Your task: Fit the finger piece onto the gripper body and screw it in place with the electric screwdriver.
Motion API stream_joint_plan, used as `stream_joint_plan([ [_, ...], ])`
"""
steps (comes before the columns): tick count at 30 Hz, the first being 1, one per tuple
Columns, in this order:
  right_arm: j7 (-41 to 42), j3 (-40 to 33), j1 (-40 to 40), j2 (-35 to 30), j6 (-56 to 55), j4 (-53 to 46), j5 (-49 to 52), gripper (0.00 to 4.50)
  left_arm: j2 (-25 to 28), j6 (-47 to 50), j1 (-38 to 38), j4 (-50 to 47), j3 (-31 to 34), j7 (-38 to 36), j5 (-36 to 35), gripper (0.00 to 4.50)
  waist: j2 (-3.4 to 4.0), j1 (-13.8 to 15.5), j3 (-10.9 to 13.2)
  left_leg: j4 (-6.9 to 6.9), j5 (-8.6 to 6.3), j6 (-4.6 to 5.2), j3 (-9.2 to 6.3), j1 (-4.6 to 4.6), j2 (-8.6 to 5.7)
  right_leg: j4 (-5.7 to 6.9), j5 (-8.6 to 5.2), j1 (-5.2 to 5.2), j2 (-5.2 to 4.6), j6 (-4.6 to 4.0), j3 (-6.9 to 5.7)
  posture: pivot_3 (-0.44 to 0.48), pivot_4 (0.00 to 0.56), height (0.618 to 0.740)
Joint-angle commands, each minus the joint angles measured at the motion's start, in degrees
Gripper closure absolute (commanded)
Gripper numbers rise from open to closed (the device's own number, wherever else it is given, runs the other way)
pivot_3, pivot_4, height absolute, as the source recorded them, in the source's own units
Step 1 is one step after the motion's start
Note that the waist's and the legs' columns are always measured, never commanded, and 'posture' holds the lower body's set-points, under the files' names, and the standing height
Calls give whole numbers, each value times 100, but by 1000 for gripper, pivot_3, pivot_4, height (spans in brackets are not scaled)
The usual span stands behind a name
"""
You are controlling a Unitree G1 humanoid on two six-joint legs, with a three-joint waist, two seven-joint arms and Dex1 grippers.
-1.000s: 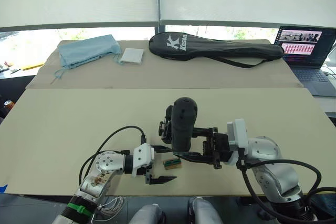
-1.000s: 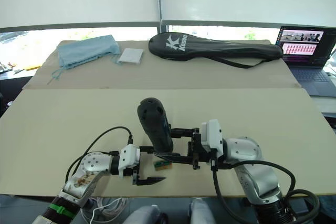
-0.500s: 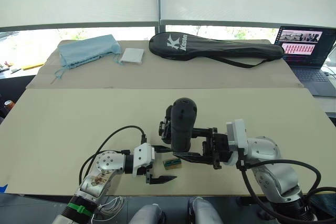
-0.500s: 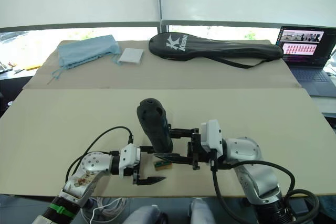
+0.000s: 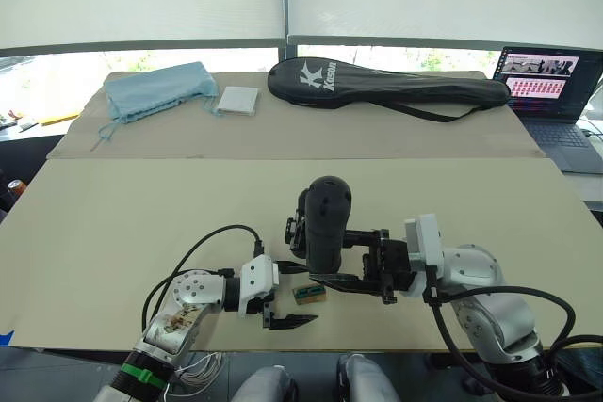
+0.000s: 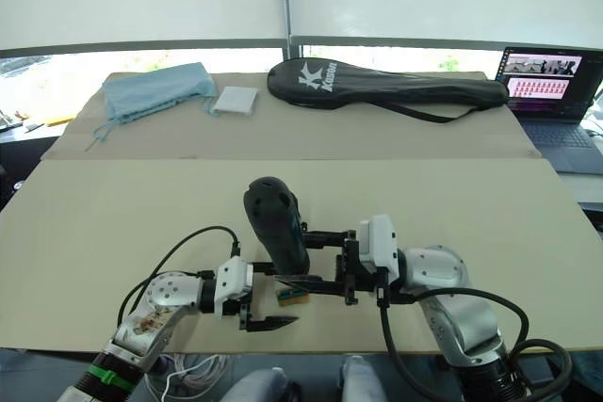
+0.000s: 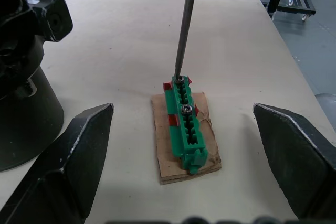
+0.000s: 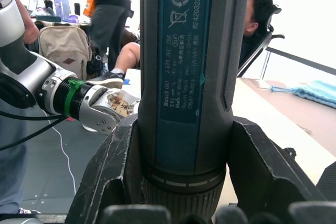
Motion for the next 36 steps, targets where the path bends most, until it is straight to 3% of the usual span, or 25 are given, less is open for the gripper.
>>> stream_joint_plan([
  [1, -49, -60, -101, 1, -42, -310, 210, 2600, -3, 156, 92, 6, -112, 43, 42, 0, 0, 0, 0, 0, 0, 0, 0, 0, 0, 0, 0, 0, 0, 0, 0, 0, 150, 740],
  [36, -103, -58, 33, -87, -100, -358, 262, 2600, 25, 179, 104, -46, -85, 10, 11, 0, 0, -1, 0, 0, 0, 0, 0, -1, 0, -1, 0, 0, 0, 0, 2, 0, 150, 740],
])
